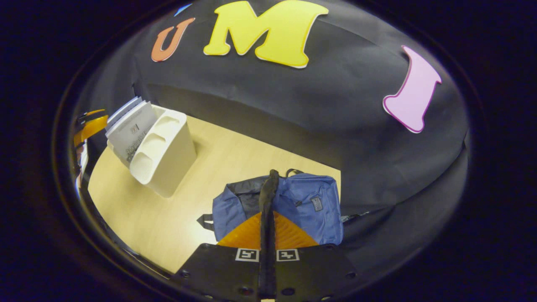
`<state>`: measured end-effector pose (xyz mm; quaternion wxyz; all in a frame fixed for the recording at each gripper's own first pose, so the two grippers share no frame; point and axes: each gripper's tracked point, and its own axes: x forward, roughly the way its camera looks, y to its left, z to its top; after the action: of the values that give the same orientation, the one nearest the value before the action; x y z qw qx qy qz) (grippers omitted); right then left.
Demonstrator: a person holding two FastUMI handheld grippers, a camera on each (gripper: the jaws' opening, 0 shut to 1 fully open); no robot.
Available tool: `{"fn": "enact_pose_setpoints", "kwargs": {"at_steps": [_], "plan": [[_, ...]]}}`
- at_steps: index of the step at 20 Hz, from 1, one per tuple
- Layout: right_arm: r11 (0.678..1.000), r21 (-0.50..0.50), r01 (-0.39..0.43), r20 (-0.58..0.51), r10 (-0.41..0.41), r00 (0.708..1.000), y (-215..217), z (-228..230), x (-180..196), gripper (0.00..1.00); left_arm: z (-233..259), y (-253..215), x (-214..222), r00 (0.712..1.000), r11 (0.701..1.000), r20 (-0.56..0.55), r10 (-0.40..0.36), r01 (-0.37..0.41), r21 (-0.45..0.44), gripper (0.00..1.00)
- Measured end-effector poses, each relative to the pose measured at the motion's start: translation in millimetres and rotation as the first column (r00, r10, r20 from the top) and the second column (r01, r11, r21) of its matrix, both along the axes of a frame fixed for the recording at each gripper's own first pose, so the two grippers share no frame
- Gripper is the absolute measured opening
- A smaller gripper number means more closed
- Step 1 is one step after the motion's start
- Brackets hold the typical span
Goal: Open the schoolbag, grab two books from the bookshelf and put them into the schoolbag.
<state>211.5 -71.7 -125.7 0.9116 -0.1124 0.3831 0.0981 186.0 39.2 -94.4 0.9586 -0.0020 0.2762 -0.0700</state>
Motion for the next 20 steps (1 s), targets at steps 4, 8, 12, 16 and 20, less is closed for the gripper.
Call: {"fn": "enact_pose_setpoints", "kwargs": {"at_steps": [4,8,12,16,20], "plan": [[0.999,0.035,0.014,0.01,-0.014,1.0,-21.0,3.8,7.8,0.0,-26.6,3.3,35.2,0.992,0.997,-0.128,-0.01,0.02,0.08,0.99],[0.997,0.081,0.006,0.011,-0.007,1.0,-32.2,3.3,12.2,0.0,-59.7,3.1,47.1,0.952,0.995,-0.307,0.007,0.023,0.092,0.98],[0.995,0.092,-0.029,0.023,0.027,0.999,-39.0,-0.6,14.9,0.0,-84.0,5.6,52.6,0.89,0.988,-0.456,0.031,0.04,0.146,0.97],[0.993,0.112,-0.041,0.024,0.038,0.999,-49.0,-1.9,18.0,0.0,-111.3,13.0,46.4,0.779,0.98,-0.625,0.05,0.084,0.183,0.89],[0.991,0.124,-0.054,0.025,0.051,0.998,-55.1,-4.8,13.9,0.0,-123.7,25.8,44.1,0.72,0.969,-0.685,0.11,0.076,0.235,0.8]]}}
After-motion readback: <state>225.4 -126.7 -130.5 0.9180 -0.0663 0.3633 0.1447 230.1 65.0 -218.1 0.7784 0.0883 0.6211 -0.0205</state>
